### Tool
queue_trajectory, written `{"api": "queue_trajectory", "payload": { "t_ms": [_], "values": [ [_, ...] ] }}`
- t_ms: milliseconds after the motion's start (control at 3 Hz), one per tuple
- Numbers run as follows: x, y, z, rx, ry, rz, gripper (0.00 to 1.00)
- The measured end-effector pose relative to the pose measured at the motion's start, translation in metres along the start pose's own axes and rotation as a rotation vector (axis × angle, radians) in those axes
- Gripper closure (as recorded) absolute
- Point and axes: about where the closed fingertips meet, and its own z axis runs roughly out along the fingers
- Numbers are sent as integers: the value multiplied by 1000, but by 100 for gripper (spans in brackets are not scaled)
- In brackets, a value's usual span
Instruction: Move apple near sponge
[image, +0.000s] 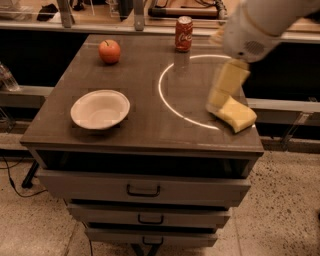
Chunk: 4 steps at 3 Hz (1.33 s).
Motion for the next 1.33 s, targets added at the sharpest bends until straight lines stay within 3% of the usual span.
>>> {"api": "queue_trajectory", "payload": {
  "t_ms": [333, 667, 1000, 1333],
  "values": [
    [-67, -32, 32, 29, -131, -75, 0],
    [-139, -44, 49, 31, -236, -137, 0],
    [-139, -44, 49, 31, -236, -138, 0],
    [-157, -66, 71, 58, -278, -116, 0]
  ]
}}
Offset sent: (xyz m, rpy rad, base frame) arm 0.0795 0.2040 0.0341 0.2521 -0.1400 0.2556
